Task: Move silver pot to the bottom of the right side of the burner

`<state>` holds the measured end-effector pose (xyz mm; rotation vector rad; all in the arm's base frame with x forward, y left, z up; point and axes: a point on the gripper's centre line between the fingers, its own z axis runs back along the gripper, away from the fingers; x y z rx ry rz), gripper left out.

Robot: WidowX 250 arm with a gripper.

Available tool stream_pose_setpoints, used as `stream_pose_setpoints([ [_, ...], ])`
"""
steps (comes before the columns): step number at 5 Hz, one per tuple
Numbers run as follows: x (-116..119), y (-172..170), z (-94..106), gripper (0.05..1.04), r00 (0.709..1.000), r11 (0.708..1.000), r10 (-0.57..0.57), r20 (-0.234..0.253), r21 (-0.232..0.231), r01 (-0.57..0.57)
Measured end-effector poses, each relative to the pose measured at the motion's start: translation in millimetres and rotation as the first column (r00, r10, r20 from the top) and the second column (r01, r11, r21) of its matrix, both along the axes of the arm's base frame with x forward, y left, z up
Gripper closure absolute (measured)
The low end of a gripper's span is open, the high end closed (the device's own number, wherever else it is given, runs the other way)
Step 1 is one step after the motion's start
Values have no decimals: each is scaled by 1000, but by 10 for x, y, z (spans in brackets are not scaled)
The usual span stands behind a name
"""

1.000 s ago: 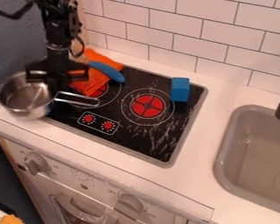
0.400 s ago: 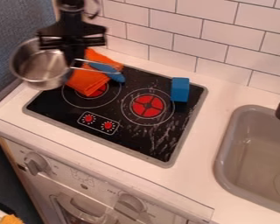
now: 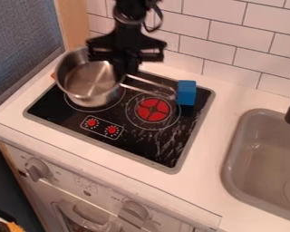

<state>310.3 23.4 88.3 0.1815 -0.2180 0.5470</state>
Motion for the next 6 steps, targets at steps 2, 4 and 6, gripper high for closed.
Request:
stream_pose_setpoints([
  [2, -74, -585, -291, 1006, 989, 989, -146, -30, 5, 146],
  [4, -80, -892, -755, 1006, 972, 976, -215, -99, 1, 217],
  [6, -47, -988, -793, 797, 972, 977, -213, -98, -14, 213],
])
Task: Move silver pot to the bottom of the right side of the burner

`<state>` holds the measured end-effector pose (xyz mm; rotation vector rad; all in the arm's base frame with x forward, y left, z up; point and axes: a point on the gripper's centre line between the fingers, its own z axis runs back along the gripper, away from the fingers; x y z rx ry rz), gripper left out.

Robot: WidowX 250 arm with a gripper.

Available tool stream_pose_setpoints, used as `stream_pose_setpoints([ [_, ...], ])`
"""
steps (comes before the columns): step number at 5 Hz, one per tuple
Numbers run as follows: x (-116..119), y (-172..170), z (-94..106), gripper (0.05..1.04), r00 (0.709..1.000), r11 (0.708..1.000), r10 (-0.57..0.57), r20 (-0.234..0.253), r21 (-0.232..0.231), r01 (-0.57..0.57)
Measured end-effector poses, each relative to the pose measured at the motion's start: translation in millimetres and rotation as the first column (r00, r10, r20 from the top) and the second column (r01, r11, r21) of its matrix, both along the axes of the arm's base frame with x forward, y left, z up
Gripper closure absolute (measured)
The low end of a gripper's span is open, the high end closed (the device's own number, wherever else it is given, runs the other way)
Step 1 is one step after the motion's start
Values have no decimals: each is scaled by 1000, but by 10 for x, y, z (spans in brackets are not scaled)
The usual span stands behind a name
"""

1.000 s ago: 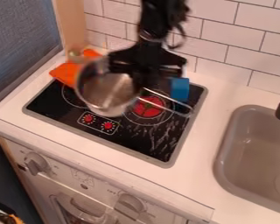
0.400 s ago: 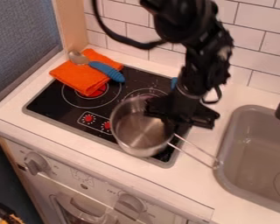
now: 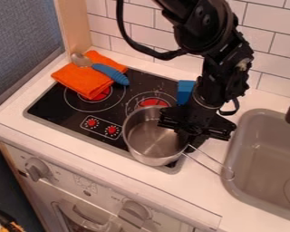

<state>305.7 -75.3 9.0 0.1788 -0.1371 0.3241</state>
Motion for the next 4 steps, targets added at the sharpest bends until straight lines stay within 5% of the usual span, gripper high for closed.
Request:
stream_pose_setpoints([
  [2, -20, 86, -6, 208, 1000, 1000, 22, -20, 9, -22],
  [3, -26, 120, 93, 71, 999, 1000, 28, -17, -3, -28],
  [4, -63, 202, 321, 75, 999, 1000, 23, -27, 14, -23],
])
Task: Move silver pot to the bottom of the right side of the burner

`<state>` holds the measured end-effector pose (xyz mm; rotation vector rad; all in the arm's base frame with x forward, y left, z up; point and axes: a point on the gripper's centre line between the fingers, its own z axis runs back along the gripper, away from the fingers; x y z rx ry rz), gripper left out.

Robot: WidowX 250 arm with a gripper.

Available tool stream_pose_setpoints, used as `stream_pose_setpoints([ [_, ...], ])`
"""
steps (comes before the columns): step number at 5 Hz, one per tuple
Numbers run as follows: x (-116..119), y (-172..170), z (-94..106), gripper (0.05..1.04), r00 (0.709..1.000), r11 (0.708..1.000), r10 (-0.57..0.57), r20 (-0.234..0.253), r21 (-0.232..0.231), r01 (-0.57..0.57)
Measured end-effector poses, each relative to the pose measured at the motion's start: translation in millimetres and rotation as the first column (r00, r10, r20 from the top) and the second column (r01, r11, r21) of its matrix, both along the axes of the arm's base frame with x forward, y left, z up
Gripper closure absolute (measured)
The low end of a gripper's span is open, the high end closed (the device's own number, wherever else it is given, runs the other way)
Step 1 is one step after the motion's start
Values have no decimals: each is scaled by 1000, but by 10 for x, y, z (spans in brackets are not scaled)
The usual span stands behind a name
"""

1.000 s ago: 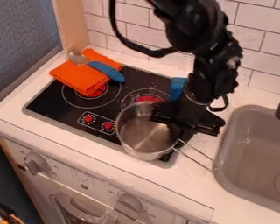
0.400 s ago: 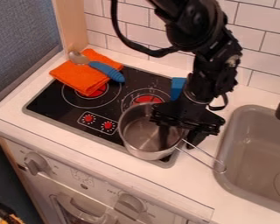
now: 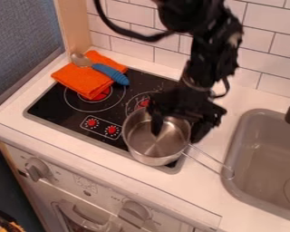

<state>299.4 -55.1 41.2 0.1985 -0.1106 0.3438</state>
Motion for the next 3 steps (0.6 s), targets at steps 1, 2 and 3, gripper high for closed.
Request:
stream_pose_setpoints([
  [1, 20, 11, 157, 81, 1000, 1000, 2, 30, 2, -2],
  [2, 19, -98, 329, 82, 996, 1000, -29, 87, 8, 28],
  [3, 35, -165, 655, 82, 979, 999, -39, 201, -2, 41],
])
